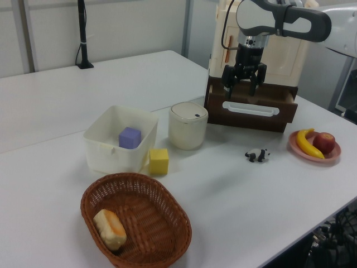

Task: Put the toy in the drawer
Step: 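Move the open gripper above the black-and-white panda toy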

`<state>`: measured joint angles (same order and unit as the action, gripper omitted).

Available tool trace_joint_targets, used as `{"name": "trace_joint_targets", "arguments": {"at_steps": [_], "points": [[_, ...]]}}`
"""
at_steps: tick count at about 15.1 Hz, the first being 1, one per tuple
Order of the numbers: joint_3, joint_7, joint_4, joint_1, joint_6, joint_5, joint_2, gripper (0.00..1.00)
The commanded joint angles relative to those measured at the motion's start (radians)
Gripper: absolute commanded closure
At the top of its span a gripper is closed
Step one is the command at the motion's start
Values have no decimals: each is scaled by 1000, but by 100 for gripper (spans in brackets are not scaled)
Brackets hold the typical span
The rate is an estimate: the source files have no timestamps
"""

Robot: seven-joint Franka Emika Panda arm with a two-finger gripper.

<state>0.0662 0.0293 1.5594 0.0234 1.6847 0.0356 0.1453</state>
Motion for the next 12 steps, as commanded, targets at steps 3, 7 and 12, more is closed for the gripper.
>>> {"name": "trace_joint_targets", "arguments": {"at_steps": [3, 7, 12], "points": [[6, 18, -1, -8, -42, 3, -4, 0], [6, 18, -1, -10, -40, 3, -1, 0], [4, 18, -1, -13, -40, -28, -1, 0]]}}
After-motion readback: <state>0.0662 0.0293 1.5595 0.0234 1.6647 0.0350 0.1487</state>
